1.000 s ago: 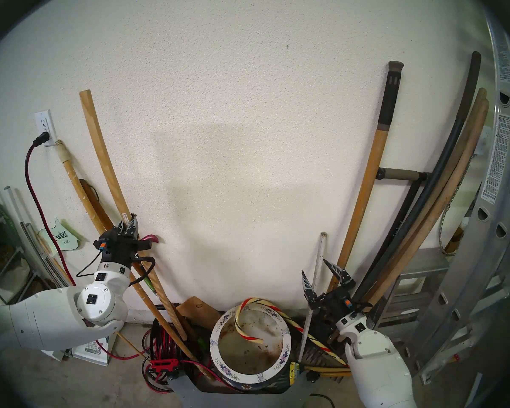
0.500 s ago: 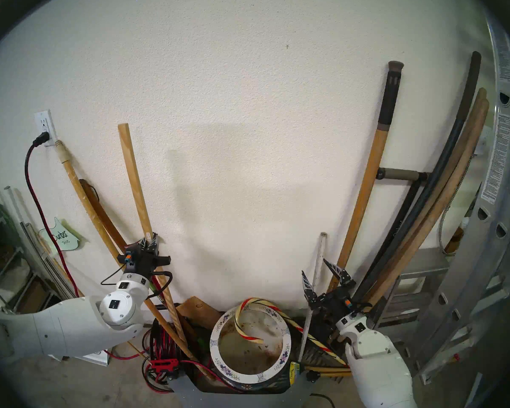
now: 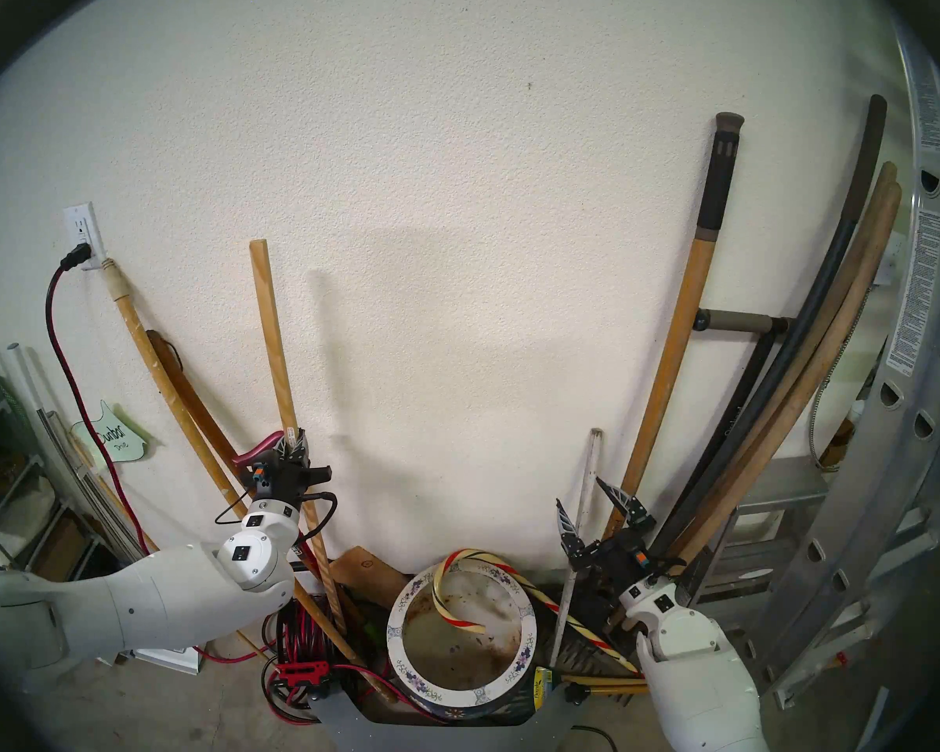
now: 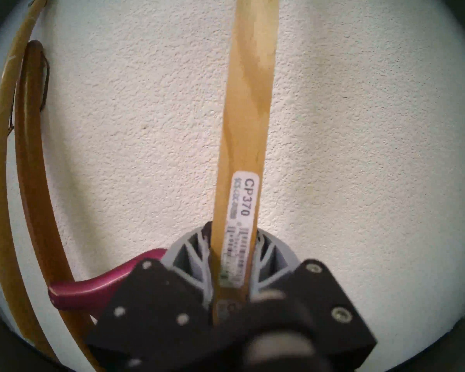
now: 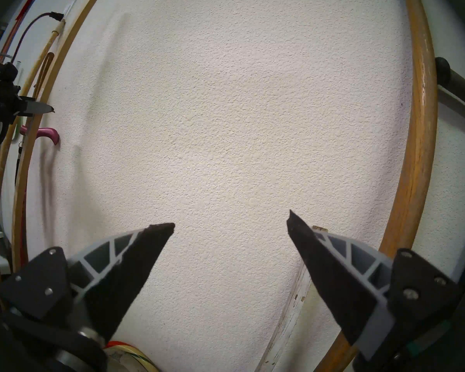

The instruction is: Take wooden sticks or brooms out of the pot

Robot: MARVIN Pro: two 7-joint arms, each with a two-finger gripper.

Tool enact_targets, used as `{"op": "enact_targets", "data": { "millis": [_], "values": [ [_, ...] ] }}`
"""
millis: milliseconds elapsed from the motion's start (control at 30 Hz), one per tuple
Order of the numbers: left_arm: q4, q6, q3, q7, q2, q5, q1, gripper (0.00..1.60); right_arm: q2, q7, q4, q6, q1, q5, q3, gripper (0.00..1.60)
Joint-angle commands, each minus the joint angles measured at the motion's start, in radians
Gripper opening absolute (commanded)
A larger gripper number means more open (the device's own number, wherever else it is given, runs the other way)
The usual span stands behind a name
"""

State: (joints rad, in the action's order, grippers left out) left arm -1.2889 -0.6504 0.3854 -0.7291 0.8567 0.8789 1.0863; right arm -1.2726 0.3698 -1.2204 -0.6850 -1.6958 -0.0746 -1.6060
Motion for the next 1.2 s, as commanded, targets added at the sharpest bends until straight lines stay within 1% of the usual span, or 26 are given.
{"op": "enact_targets", "data": {
  "millis": [0,33,67,167,200,233,267,300,367,500,567,600,867,900,967,1033,1067,1100,1133,1167],
  "values": [
    [0.109,0.017,-0.026,0.005,0.091,0.066,0.050,0.00,-0.002,0.000,-0.003,-0.002,0.000,-0.002,0.000,1.60],
    [0.135,0.015,-0.024,0.008,0.105,0.069,0.046,0.00,-0.002,0.000,-0.003,-0.002,0.000,-0.002,0.000,1.60],
    [0.128,0.020,-0.020,0.002,0.100,0.075,0.047,0.00,-0.002,0.000,-0.003,-0.002,0.000,-0.002,0.000,1.60],
    [0.175,0.017,-0.010,0.006,0.124,0.087,0.038,0.00,-0.002,-0.001,-0.003,-0.001,0.001,-0.002,0.000,1.60],
    [0.168,0.020,-0.005,0.000,0.120,0.092,0.039,0.00,-0.002,-0.001,-0.003,-0.001,0.001,-0.002,0.000,1.60],
    [0.204,0.013,-0.002,0.004,0.138,0.094,0.033,0.00,-0.001,-0.001,-0.003,-0.001,0.001,-0.002,0.000,1.60],
    [0.189,0.017,0.002,0.001,0.130,0.099,0.035,0.00,-0.001,-0.001,-0.003,-0.001,0.001,-0.002,0.000,1.60],
    [0.217,0.013,0.007,0.000,0.144,0.103,0.030,0.00,-0.001,-0.001,-0.003,-0.001,0.001,-0.002,0.000,1.60],
    [0.228,0.013,0.016,-0.007,0.148,0.112,0.029,0.00,-0.001,-0.001,-0.003,-0.001,0.001,-0.002,0.000,1.60],
    [0.283,0.006,0.029,-0.014,0.173,0.122,0.022,0.00,-0.001,-0.001,-0.003,-0.001,0.001,-0.002,0.000,1.60],
    [0.290,0.004,0.035,-0.015,0.170,0.127,0.022,0.00,-0.001,-0.001,-0.003,-0.001,0.001,-0.002,0.000,1.60],
    [0.314,-0.001,0.038,-0.013,0.180,0.127,0.019,0.00,-0.001,-0.001,-0.003,-0.001,0.001,-0.002,0.000,1.60],
    [0.386,-0.016,0.048,0.002,0.207,0.136,0.009,0.00,-0.001,-0.001,-0.003,-0.001,0.000,-0.002,0.000,1.60],
    [0.420,-0.018,0.048,0.011,0.225,0.137,0.002,0.00,-0.001,-0.001,-0.003,-0.001,0.000,-0.002,0.000,1.60],
    [0.423,-0.007,0.047,0.012,0.228,0.136,-0.002,0.00,-0.001,-0.001,-0.003,-0.001,0.000,-0.002,0.000,1.60],
    [0.447,0.004,0.039,0.015,0.242,0.124,-0.013,0.00,-0.001,-0.001,-0.003,-0.001,0.000,-0.002,0.000,1.60],
    [0.462,0.007,0.035,0.019,0.251,0.119,-0.019,0.21,-0.001,-0.001,-0.004,-0.001,0.000,-0.002,0.000,1.60],
    [0.473,0.010,0.033,0.019,0.257,0.116,-0.023,1.53,-0.001,-0.001,-0.004,-0.001,0.000,-0.002,0.000,1.60],
    [0.490,0.011,0.031,0.021,0.267,0.114,-0.029,1.60,-0.001,-0.001,-0.004,-0.001,0.000,-0.002,0.000,1.60],
    [0.492,0.020,0.027,0.018,0.269,0.110,-0.033,1.60,-0.002,-0.001,-0.004,-0.001,0.000,-0.002,0.000,1.60]
  ]
}}
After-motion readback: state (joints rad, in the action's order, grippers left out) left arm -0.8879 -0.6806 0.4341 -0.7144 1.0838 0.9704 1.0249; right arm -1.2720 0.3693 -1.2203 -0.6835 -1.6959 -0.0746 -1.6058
